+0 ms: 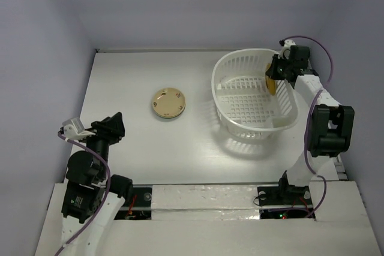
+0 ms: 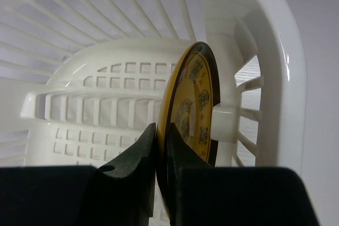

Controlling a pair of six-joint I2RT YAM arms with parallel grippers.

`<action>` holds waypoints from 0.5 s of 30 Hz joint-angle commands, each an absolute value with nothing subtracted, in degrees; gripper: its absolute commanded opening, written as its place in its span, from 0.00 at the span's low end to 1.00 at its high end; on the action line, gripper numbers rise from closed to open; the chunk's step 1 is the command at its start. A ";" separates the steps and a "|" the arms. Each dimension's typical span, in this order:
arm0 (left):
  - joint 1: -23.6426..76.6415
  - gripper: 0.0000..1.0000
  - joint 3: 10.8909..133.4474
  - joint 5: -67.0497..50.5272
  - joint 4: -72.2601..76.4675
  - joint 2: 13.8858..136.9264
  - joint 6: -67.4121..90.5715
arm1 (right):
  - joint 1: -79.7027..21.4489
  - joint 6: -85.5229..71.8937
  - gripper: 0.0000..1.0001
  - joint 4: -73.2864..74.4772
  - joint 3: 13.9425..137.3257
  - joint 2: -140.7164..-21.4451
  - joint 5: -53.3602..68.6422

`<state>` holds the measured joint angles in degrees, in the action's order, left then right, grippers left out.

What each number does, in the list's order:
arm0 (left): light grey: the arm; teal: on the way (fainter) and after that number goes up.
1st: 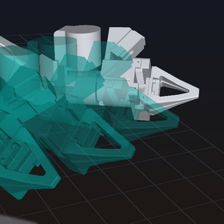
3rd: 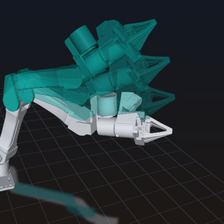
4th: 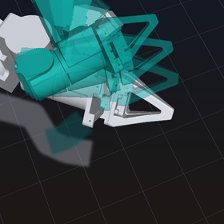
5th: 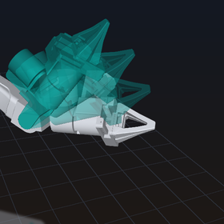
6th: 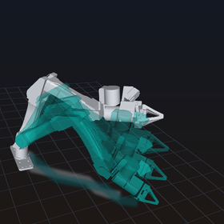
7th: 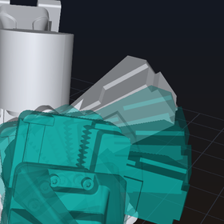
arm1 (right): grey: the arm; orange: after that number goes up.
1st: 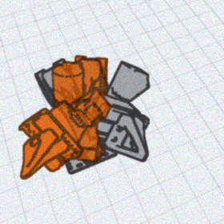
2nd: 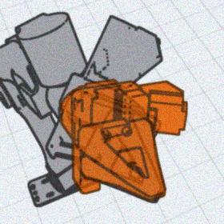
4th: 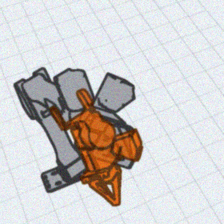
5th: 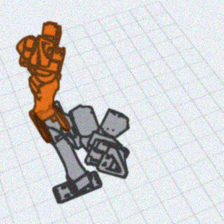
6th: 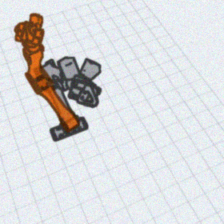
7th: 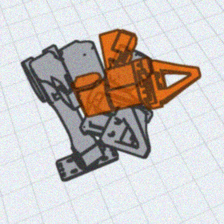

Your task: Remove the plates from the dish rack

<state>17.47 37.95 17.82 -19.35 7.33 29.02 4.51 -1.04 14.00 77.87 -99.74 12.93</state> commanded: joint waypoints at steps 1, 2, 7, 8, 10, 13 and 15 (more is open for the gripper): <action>18.19 0.47 38.67 17.58 -17.14 8.79 28.83 | 3.34 6.33 0.00 11.26 79.72 -100.02 13.10; 18.19 0.47 38.58 17.49 -17.14 9.22 28.65 | 3.34 6.15 0.00 10.29 78.59 -99.50 11.18; 18.19 0.47 38.67 17.31 -17.14 10.11 28.74 | 3.34 5.81 0.00 4.05 77.34 -95.71 12.39; 18.19 0.47 38.67 17.31 -17.14 10.19 28.74 | 3.34 5.63 0.00 5.09 78.56 -96.50 12.74; 18.19 0.47 38.67 17.49 -17.31 10.54 28.83 | 3.34 5.89 0.00 10.68 84.25 -100.87 15.55; 18.19 0.47 38.76 17.58 -17.40 10.81 28.74 | 3.34 4.93 0.00 12.57 86.75 -103.71 20.90; 18.19 0.47 38.67 17.58 -17.40 10.81 28.83 | 3.34 4.22 0.00 11.26 85.88 -103.80 24.15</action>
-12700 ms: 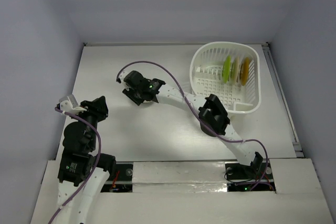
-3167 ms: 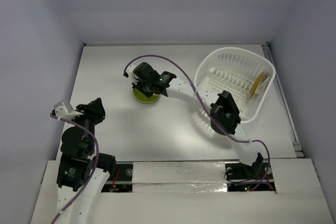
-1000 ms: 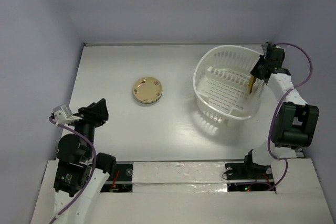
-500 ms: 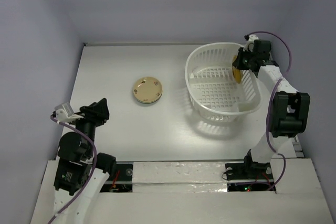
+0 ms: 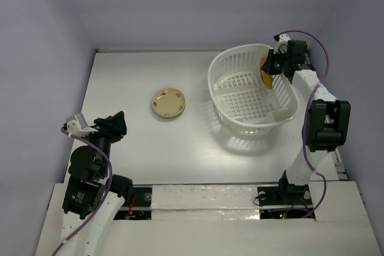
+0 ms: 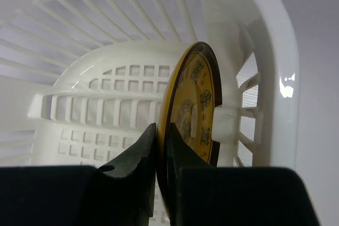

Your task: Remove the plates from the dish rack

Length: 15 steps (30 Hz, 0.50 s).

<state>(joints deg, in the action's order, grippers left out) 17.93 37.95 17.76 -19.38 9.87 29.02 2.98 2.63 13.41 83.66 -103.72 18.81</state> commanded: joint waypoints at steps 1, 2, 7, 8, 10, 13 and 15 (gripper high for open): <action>18.19 0.47 38.76 17.67 -17.49 10.90 28.92 | 3.95 3.44 0.00 10.12 85.26 -103.71 26.17; 18.19 0.47 38.76 17.67 -17.49 10.99 28.92 | 4.48 3.34 0.00 10.72 85.69 -104.23 28.28; 18.19 0.47 38.67 17.31 -17.40 11.25 28.83 | 5.01 0.97 0.00 17.31 89.82 -107.31 25.05; 18.19 0.47 38.67 17.31 -17.32 11.25 28.92 | 5.71 0.27 0.00 17.58 90.35 -107.84 25.83; 18.19 0.47 38.76 17.23 -17.40 11.51 28.83 | 7.02 -3.59 0.00 18.98 91.66 -109.15 28.30; 18.19 0.47 38.76 17.14 -17.40 12.21 28.83 | 7.65 -5.53 0.00 19.69 92.46 -109.69 31.99; 18.19 0.47 38.76 17.05 -17.40 12.39 28.83 | 7.65 -6.85 0.00 18.29 91.76 -109.07 31.73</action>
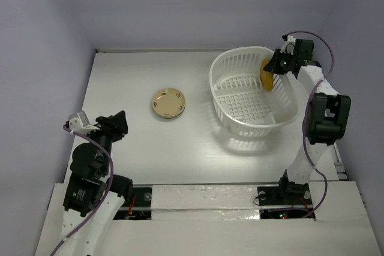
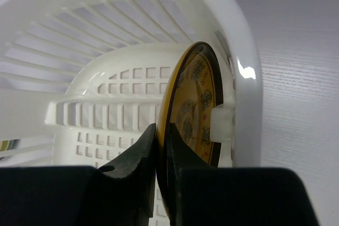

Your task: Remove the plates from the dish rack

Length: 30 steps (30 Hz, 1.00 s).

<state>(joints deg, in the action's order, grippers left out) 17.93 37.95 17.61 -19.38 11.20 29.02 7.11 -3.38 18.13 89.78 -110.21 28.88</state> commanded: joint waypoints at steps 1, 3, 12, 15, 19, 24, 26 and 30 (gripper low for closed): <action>18.19 0.47 38.85 16.96 -17.40 12.48 28.74 | 8.17 -8.25 0.00 18.11 91.76 -109.07 32.25; 18.19 0.47 38.85 16.87 -17.40 12.39 28.83 | 8.70 -10.01 0.00 18.37 91.85 -109.51 32.95; 18.19 0.47 38.76 17.14 -17.49 11.87 28.92 | 9.23 -16.95 0.00 13.89 91.31 -108.02 38.92; 18.19 0.47 38.76 17.23 -17.49 11.69 28.83 | 9.23 -18.54 0.00 12.49 91.93 -106.71 40.69; 18.19 0.47 38.67 17.14 -17.31 11.51 28.83 | 9.23 -17.58 0.00 7.83 89.22 -102.06 40.09; 18.19 0.48 38.50 16.70 -16.96 11.51 28.65 | 9.23 -16.08 0.00 7.83 88.25 -98.88 37.63; 18.19 0.48 38.50 16.70 -16.96 11.51 28.74 | 9.23 -17.05 0.00 7.91 88.07 -97.92 36.04; 18.19 0.48 38.50 16.52 -16.88 11.69 28.65 | 9.23 -17.31 0.00 4.76 85.61 -94.07 36.64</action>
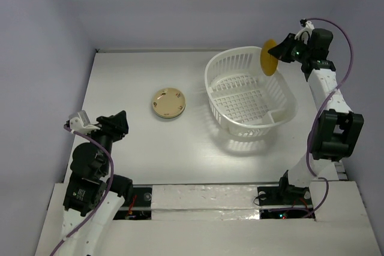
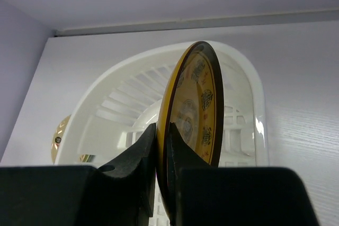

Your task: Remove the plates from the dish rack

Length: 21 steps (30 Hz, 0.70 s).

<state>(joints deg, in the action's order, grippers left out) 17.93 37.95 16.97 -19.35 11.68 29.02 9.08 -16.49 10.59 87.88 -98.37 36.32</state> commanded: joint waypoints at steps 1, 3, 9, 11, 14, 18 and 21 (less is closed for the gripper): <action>18.19 0.48 38.50 16.52 -16.88 11.69 28.65 | 9.23 -17.40 0.00 2.40 84.82 -92.83 37.87; 18.19 0.48 38.41 16.35 -16.70 11.69 28.57 | 7.84 -16.53 0.00 1.15 83.50 -88.80 39.10; 17.58 0.46 38.41 16.35 -16.52 11.43 28.48 | -5.77 -7.23 0.00 5.35 84.90 -80.87 34.12; 16.97 0.29 38.41 16.08 -16.17 11.43 27.69 | -15.52 -2.47 0.00 7.55 85.60 -79.54 28.41; 15.56 0.04 38.50 16.26 -16.17 11.08 27.42 | -26.58 -0.70 0.00 6.95 85.87 -81.02 22.51; 15.03 0.04 38.93 17.66 -16.61 10.81 27.42 | -38.19 3.86 0.00 9.13 89.98 -87.70 15.83; 15.03 0.17 39.46 18.63 -16.61 10.55 27.25 | -45.67 8.34 0.00 14.67 97.44 -96.64 8.29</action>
